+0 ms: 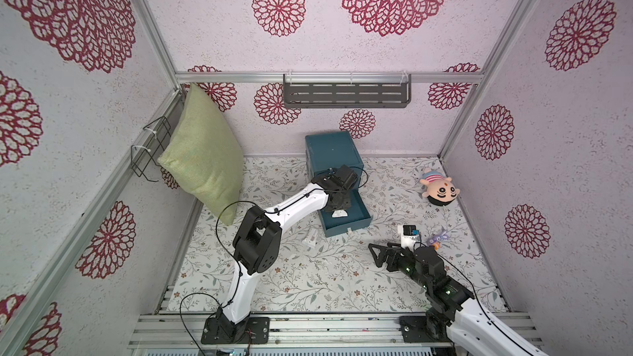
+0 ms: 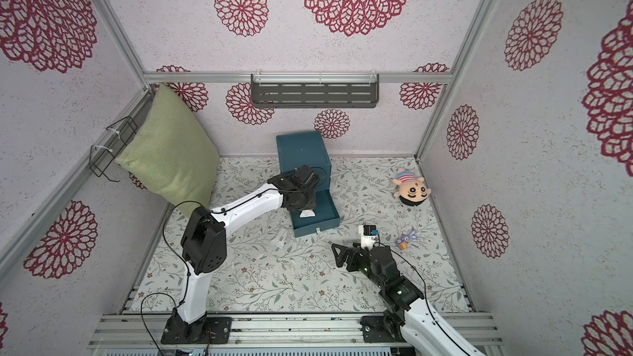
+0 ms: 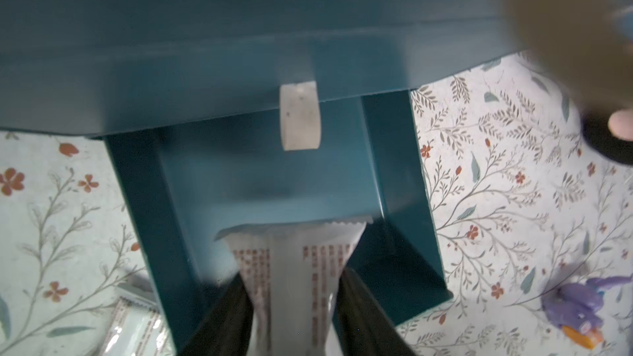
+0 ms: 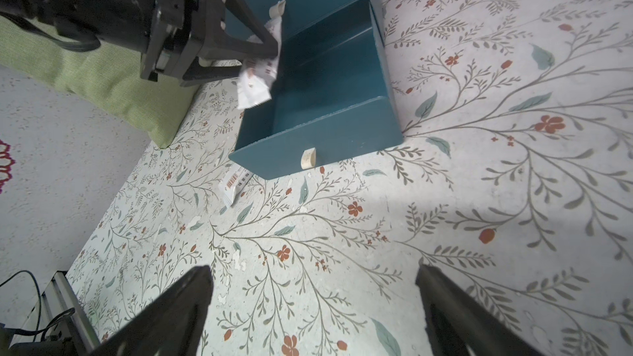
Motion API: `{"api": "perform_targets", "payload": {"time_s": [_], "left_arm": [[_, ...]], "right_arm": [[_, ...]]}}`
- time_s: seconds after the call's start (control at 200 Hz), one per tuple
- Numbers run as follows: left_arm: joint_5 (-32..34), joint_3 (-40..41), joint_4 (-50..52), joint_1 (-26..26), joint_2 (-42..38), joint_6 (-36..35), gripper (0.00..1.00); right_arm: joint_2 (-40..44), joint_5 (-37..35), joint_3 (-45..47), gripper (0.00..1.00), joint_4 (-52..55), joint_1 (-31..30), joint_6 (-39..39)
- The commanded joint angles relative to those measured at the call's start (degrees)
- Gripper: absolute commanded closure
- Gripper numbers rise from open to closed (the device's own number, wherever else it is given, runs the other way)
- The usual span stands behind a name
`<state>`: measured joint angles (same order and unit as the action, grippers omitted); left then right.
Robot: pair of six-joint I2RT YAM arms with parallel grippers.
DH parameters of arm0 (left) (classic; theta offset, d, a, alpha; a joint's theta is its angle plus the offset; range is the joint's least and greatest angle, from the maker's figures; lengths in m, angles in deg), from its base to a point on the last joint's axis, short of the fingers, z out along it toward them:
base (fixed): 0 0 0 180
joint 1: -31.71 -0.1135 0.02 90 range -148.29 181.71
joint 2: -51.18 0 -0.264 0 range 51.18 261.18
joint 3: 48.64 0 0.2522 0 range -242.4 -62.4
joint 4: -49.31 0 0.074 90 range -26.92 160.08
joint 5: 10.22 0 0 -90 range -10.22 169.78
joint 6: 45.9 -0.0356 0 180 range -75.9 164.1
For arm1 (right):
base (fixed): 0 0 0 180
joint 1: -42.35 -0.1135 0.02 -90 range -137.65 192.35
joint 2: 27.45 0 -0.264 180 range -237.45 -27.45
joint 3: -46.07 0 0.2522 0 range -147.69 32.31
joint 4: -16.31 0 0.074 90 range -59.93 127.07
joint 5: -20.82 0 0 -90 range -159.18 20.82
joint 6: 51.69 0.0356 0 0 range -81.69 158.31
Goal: Place the cookies into the drawer by color
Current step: Place the cookie in the drawer.
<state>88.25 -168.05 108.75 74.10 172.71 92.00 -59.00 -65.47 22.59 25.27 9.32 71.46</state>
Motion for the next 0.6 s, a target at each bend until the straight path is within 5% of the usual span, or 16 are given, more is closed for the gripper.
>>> {"api": "perform_targets", "payload": {"time_s": [0.0, 0.31, 0.455, 0.595], "left_arm": [[-1.74, -0.59, -0.4, 0.02, -0.5, -0.65, 0.35], [-4.13, 8.12, -4.3, 0.67, -11.69, 0.62, 0.18], [-3.44, 15.72, -7.99, 0.61, -19.56, 0.79, 0.0], [-1.92, 22.85, -10.22, 0.0, -26.91, 0.3, 0.03]], "right_arm": [[1.04, 1.04, -0.3, 0.01, -0.62, 0.3, 0.88], [0.99, 3.93, -0.14, 0.01, -0.92, 0.21, 0.52], [-0.2, 6.91, -0.26, 0.01, -2.8, -0.03, 0.17], [-2.48, 8.02, -1.19, 0.04, -4.87, -1.67, -0.09]]}}
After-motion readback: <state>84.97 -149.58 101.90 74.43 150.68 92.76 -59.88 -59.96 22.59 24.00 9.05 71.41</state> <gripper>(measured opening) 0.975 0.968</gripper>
